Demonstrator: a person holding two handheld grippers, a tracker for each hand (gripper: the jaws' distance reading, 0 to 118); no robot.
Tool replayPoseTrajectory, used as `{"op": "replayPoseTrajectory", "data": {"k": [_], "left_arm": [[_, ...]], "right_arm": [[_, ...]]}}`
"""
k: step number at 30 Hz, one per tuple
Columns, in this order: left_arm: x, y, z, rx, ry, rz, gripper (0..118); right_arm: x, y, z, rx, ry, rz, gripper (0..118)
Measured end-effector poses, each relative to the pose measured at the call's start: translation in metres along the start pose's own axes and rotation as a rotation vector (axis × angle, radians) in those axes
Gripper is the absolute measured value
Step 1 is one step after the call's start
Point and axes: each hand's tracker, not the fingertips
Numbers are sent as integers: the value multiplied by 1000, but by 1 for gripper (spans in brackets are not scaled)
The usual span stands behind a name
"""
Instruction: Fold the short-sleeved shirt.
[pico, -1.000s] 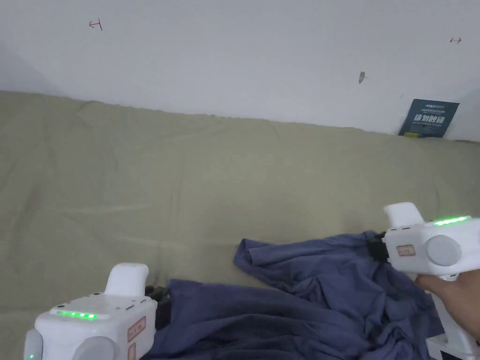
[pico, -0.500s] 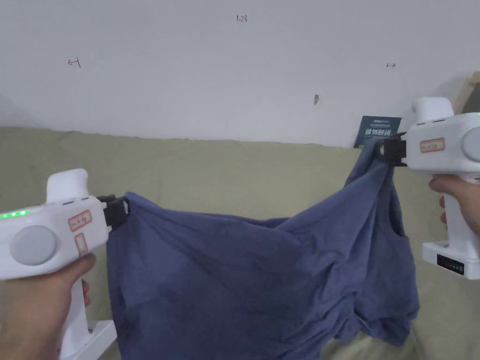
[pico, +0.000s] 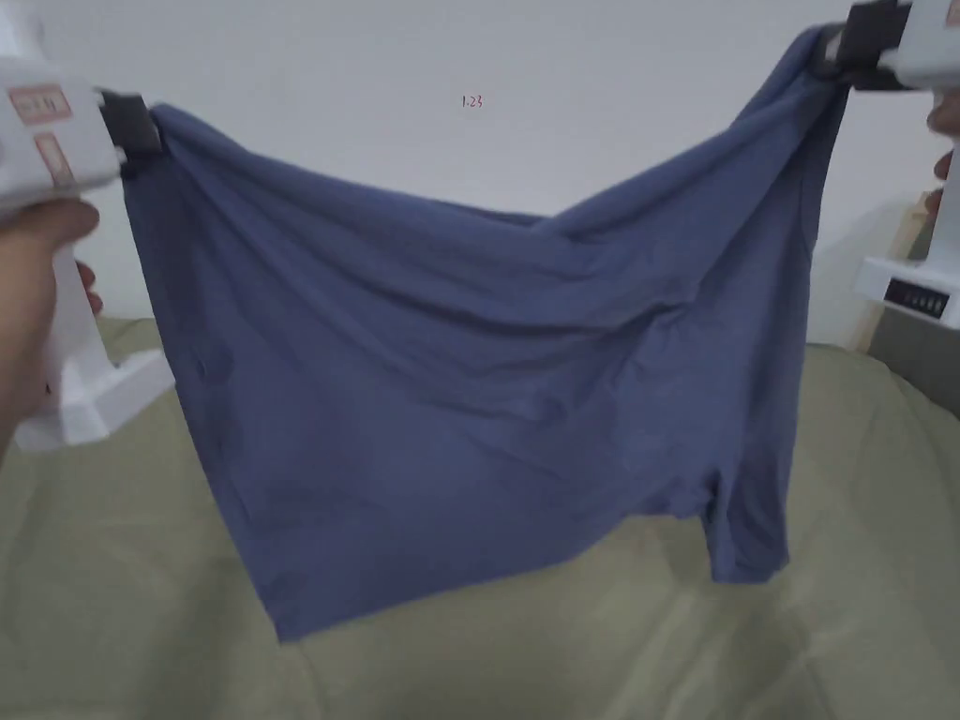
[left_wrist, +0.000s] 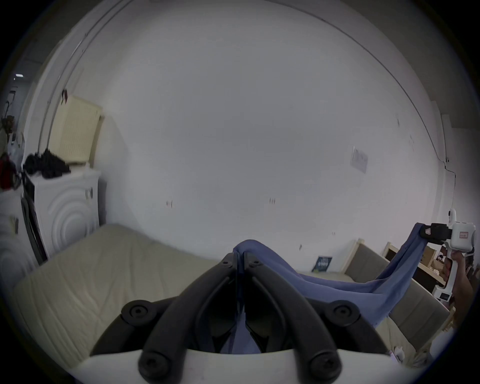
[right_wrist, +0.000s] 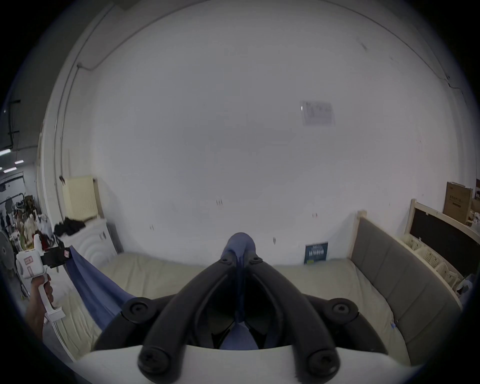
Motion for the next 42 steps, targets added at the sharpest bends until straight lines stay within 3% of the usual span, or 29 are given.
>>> {"op": "replayPoseTrajectory", "data": {"k": [5,9,12,18,22,27,33,37,42], "left_arm": [[15,46,-7,69,23,-58,0],[12,36,-22,54,35,-61,0],[5,-3,-39,-9,60,-59,0],[-23,-115,-69,-160,87,54,0],[-39,-162,-74,-235,73,97,0],[-50,-173,-32,-208,50,114,0],[-52,-191,67,-224,-8,140,0],[-60,-234,143,-305,-12,141,0],[-72,-310,215,-510,25,-2,0]], "right_arm": [[-9,31,-4,40,5,5,6],[-8,11,-24,30,2,-7,6],[-8,-31,-44,-10,-9,-9,6],[1,-136,-85,-131,-59,-117,6],[4,-174,-82,-165,-63,-89,6],[8,-186,-32,-166,-24,-90,6],[9,-230,82,-203,5,-138,6],[9,-297,156,-321,19,-154,6],[13,-404,227,-522,-7,-150,6]]}}
